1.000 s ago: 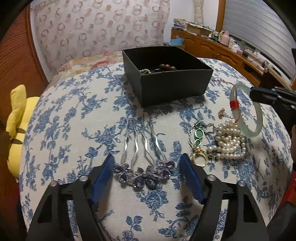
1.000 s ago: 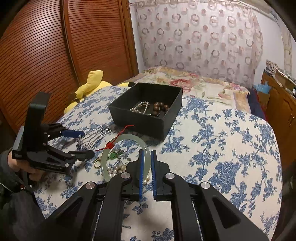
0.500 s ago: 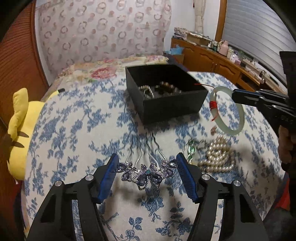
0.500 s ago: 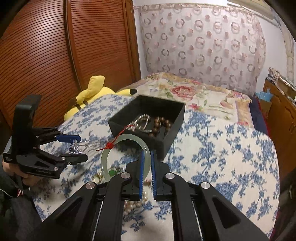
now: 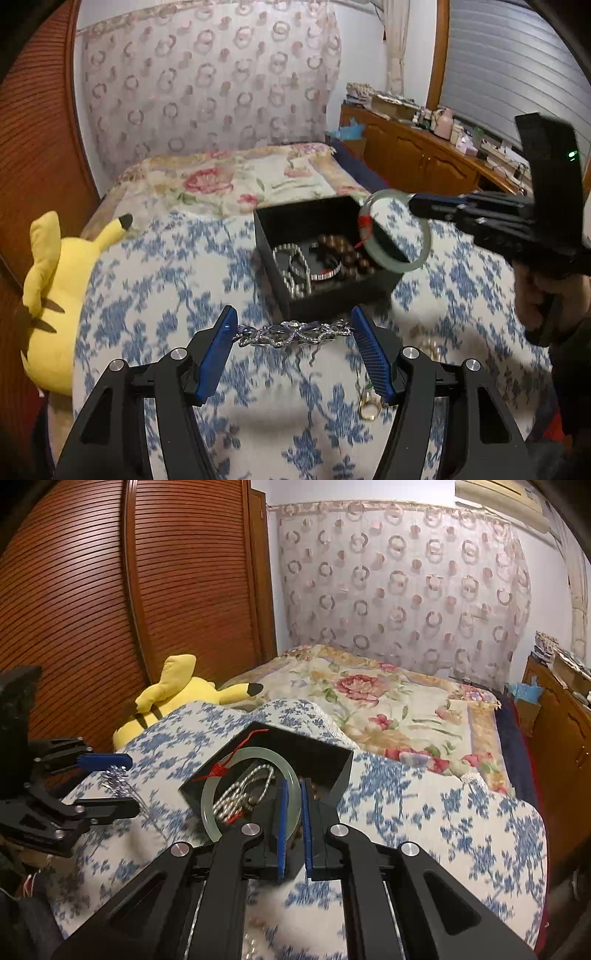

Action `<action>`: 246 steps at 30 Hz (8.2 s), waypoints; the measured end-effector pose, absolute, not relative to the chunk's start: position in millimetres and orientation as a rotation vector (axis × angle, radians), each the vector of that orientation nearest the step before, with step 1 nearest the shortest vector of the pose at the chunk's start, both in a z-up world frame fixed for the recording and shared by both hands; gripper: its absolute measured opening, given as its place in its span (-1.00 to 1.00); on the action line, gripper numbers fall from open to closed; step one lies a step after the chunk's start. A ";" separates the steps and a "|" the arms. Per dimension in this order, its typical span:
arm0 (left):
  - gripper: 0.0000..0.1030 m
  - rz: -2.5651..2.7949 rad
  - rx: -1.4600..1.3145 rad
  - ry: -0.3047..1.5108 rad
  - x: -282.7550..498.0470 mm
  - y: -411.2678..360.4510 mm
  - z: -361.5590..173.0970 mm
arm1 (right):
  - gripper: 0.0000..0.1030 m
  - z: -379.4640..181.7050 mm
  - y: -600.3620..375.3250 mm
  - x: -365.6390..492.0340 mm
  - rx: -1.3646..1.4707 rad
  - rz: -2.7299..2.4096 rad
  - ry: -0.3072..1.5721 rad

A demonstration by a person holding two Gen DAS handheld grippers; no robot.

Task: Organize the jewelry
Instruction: 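Carry the hair comb with the left tool while the right carries the jade bangle into the box, then open both tools inside the box and withdraw them, then grasp the white pearl necklace with the right tool while the left grasps the gold ring, then lift the pearls into the box with the right tool while the left drops the gold ring inside, then withdraw both tools from the box toward the remaining jewelry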

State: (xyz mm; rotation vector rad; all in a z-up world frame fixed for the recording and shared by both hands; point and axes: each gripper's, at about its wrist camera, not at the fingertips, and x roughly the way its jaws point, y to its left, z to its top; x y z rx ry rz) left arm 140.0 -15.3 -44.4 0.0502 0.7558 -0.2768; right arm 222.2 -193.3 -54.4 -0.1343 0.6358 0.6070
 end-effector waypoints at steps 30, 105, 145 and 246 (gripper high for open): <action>0.19 -0.321 0.073 0.702 218.4 -48.6 -19.2 | -0.78 -81.2 -190.6 251.4 -0.129 0.593 0.712; 0.60 -0.350 0.120 0.912 97.4 -47.7 -119.2 | -0.83 -130.6 -211.0 112.9 -0.171 0.591 0.824; -0.64 -0.339 0.090 0.828 106.2 -52.5 -83.3 | -0.83 -38.0 -227.0 129.8 -0.163 0.564 0.577; 0.46 -0.346 0.096 0.939 130.8 -41.0 -115.2 | -0.58 -140.7 -171.8 180.5 -0.301 0.629 0.887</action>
